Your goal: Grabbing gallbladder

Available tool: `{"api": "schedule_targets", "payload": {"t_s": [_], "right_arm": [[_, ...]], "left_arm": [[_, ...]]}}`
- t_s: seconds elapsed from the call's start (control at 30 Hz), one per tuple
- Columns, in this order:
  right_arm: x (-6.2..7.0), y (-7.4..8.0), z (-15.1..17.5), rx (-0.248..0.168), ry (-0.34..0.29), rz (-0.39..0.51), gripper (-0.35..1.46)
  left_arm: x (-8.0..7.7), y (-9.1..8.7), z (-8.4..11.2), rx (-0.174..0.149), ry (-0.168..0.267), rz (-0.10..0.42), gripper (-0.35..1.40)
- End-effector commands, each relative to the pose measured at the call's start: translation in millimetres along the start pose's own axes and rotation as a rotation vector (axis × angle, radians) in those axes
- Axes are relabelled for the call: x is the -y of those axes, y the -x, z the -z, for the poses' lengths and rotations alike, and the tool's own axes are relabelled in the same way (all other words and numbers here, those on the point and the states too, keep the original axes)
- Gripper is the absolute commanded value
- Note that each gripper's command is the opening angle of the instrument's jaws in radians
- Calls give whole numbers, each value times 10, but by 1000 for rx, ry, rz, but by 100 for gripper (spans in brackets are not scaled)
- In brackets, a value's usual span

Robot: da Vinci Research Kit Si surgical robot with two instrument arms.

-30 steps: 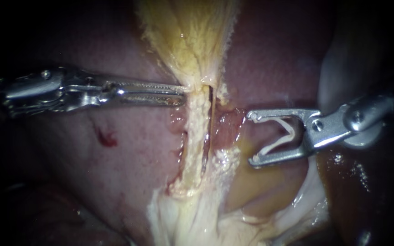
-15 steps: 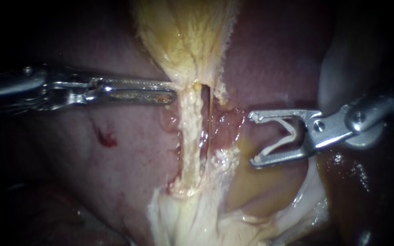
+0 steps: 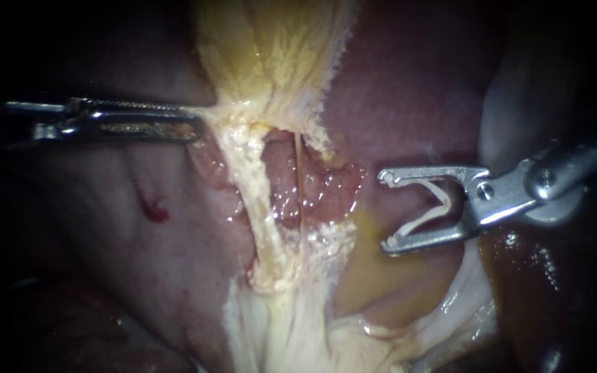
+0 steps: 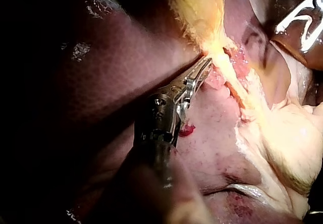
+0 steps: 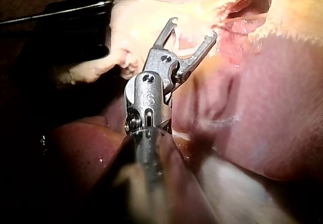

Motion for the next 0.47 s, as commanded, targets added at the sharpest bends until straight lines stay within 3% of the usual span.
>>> {"api": "schedule_targets", "payload": {"t_s": [0.03, 0.47], "right_arm": [[0, 0, 0, 0, 0, 0, 50], [0, 0, 0, 0, 0, 0, 50]], "left_arm": [[0, 0, 0, 1, 2, 1, -35], [0, -1, -2, 2, 6, 2, -35]]}}
